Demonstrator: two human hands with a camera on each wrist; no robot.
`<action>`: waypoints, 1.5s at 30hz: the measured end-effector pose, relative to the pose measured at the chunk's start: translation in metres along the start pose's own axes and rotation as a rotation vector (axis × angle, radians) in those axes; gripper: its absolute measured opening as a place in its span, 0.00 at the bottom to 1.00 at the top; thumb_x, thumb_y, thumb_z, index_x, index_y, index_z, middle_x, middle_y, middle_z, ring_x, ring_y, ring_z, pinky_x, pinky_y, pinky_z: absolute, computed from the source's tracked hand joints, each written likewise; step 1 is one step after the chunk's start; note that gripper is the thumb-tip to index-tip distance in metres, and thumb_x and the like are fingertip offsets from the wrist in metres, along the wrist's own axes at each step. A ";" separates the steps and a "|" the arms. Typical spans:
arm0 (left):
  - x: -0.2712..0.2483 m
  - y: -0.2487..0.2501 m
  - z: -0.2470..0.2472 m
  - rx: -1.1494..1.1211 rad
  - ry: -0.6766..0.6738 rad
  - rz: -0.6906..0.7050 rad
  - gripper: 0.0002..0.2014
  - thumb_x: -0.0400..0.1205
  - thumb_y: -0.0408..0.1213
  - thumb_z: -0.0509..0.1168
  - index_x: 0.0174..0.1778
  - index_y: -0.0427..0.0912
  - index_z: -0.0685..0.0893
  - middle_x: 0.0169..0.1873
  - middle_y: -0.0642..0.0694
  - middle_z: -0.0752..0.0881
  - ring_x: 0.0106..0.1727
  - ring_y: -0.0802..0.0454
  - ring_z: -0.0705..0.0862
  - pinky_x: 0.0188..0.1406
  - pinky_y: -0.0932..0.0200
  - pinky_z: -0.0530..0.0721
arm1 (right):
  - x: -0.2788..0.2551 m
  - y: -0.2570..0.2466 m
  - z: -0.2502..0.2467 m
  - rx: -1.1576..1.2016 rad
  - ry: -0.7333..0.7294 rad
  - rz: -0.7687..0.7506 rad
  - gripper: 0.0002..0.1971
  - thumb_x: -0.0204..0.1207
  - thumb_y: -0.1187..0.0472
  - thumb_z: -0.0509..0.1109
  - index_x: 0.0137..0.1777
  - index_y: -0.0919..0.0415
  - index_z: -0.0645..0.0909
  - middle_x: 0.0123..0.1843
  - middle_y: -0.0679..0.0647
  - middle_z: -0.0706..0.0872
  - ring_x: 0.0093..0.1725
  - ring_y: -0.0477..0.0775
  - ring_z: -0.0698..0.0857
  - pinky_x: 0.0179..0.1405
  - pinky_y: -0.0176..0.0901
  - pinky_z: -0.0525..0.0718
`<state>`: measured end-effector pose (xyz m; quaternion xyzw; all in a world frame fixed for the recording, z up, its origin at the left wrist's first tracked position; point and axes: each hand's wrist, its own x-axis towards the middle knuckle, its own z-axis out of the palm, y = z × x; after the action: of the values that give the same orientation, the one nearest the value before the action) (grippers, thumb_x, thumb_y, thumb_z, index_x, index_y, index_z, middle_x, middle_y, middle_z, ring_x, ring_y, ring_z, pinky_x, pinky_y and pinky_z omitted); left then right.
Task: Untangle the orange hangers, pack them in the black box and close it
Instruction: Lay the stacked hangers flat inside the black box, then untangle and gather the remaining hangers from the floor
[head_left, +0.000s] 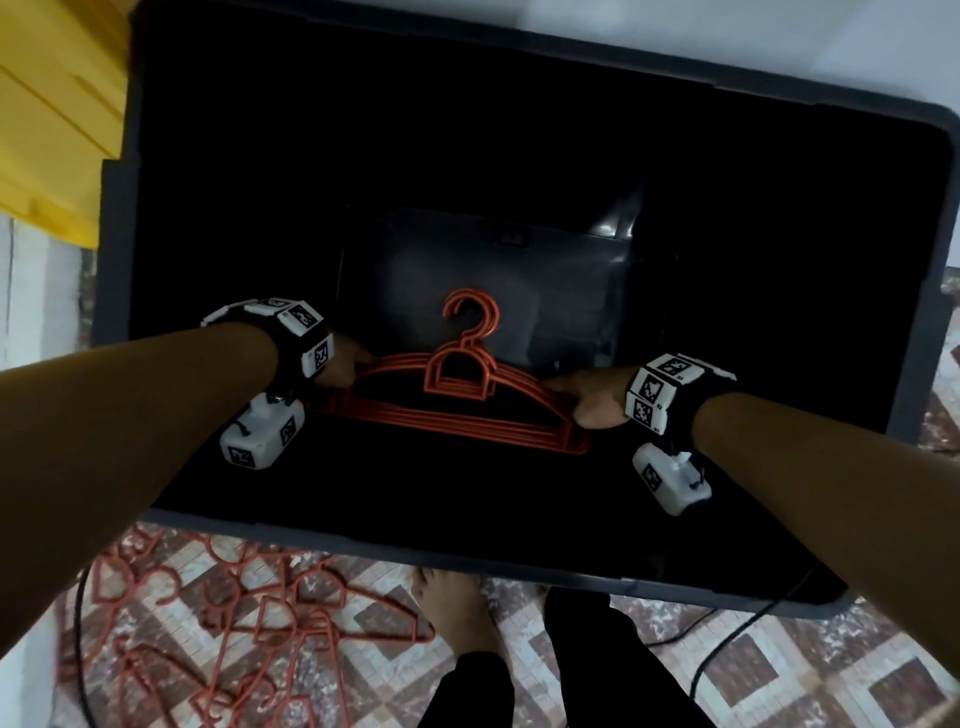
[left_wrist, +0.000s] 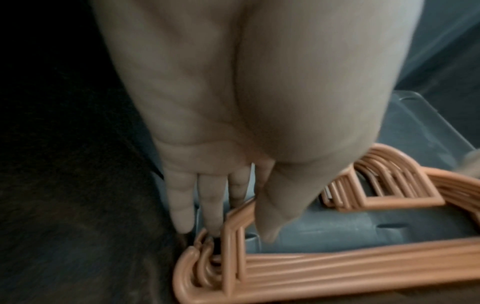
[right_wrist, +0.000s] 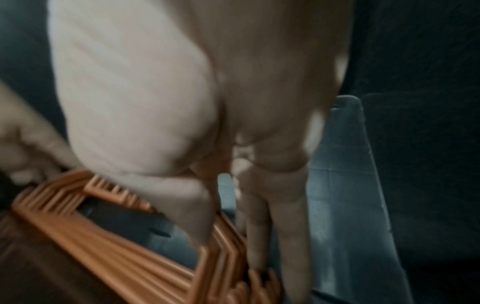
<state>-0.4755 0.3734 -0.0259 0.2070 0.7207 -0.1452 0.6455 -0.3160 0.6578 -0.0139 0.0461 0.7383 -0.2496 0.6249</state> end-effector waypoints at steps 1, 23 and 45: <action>-0.002 0.002 -0.002 -0.011 0.014 -0.011 0.27 0.87 0.37 0.61 0.83 0.44 0.66 0.79 0.42 0.72 0.76 0.44 0.75 0.69 0.58 0.75 | -0.001 0.000 0.000 0.006 -0.001 0.003 0.34 0.83 0.48 0.69 0.87 0.44 0.63 0.84 0.50 0.72 0.81 0.54 0.73 0.79 0.48 0.72; -0.242 0.000 -0.003 -0.731 0.698 0.237 0.15 0.85 0.40 0.64 0.68 0.51 0.81 0.59 0.51 0.85 0.59 0.51 0.83 0.58 0.58 0.78 | -0.140 -0.050 -0.018 0.278 0.506 0.024 0.16 0.83 0.61 0.69 0.69 0.56 0.83 0.65 0.57 0.88 0.66 0.59 0.85 0.70 0.43 0.79; -0.473 -0.043 0.280 -1.230 0.961 -0.071 0.13 0.84 0.38 0.63 0.52 0.66 0.80 0.52 0.54 0.86 0.51 0.55 0.84 0.53 0.56 0.83 | -0.358 -0.245 0.093 0.155 0.530 -0.265 0.17 0.89 0.55 0.62 0.75 0.49 0.77 0.65 0.46 0.85 0.54 0.42 0.85 0.43 0.28 0.78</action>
<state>-0.2148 0.1499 0.4048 -0.1711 0.8783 0.3656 0.2562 -0.2486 0.4924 0.3922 0.0604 0.8538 -0.3639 0.3673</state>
